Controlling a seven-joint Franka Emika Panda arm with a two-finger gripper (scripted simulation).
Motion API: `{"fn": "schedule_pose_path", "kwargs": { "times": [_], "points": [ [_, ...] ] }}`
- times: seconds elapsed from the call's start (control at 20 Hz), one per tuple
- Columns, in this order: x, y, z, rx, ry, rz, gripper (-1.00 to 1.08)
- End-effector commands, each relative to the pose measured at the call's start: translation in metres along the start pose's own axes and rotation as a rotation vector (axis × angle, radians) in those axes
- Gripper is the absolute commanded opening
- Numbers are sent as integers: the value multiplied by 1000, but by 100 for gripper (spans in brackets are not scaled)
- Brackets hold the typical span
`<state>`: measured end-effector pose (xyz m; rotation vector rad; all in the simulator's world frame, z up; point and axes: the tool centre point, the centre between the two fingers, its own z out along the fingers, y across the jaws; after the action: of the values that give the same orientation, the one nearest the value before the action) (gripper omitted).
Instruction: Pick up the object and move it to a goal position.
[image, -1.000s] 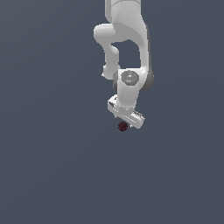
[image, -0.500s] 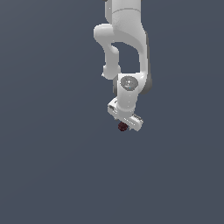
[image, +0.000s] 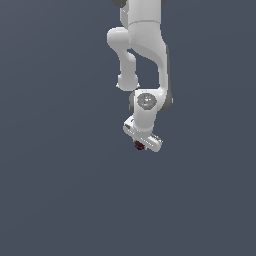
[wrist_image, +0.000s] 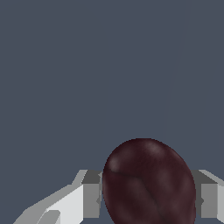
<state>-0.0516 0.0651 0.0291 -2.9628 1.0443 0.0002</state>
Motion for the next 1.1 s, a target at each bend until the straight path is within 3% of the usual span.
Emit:
{"fn": "schedule_pose_path", "kwargs": {
  "times": [0.0,0.6,1.05],
  "points": [
    [0,0,1,0,0,1,-100],
    [0,-1,-4,1,0,0,-100],
    [-2,-4,-48,1,0,0,-100]
  ]
}}
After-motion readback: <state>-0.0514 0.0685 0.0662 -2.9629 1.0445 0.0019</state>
